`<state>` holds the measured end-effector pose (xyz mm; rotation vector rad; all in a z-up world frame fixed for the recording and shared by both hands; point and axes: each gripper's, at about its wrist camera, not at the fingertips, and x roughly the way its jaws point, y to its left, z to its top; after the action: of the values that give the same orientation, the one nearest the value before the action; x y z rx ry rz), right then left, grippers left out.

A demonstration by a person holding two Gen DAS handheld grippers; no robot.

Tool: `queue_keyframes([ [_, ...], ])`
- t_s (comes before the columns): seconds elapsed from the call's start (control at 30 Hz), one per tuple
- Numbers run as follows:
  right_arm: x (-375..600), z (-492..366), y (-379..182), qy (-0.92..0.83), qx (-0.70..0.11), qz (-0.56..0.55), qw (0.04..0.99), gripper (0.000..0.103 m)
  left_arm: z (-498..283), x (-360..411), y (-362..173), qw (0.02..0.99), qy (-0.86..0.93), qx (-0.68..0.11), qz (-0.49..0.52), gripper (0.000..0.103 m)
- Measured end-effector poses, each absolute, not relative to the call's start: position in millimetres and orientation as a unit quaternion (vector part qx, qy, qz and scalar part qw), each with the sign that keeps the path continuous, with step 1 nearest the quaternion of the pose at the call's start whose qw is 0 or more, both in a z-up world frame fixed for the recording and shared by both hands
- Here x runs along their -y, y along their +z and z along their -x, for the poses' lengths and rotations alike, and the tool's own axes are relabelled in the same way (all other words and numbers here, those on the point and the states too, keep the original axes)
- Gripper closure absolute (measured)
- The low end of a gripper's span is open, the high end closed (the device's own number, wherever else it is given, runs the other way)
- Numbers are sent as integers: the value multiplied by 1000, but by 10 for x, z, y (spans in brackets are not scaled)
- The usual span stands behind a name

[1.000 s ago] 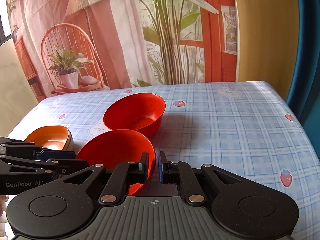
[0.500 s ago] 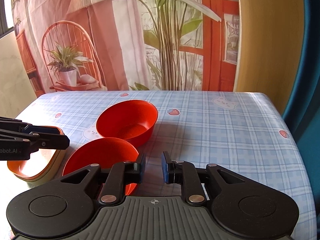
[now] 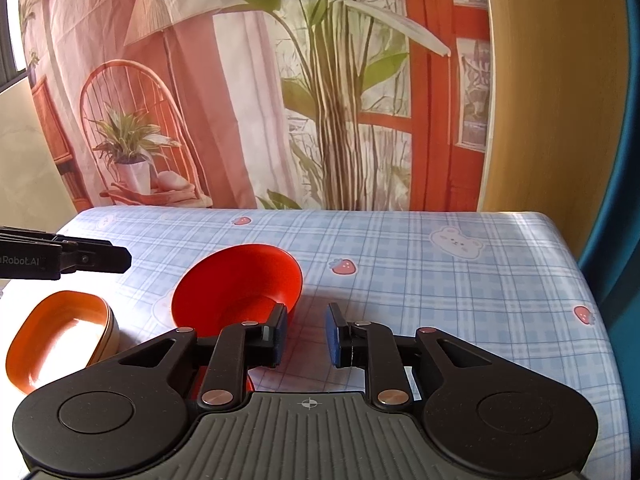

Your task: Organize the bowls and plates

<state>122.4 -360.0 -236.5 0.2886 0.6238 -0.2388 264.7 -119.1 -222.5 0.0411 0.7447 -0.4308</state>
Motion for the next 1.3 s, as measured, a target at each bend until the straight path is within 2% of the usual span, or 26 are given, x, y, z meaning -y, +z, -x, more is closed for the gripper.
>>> queue_keyframes([
  [0.83,3642,-1680,-2708,-97,-321,-187,923,83,-3071,1359,-2755,880,-219,-422,0,72],
  [1.3,3592,-1644,-2600,-102,-307,-178,929,84,-2969,1379,-2592,886,-233,-400,2,74],
])
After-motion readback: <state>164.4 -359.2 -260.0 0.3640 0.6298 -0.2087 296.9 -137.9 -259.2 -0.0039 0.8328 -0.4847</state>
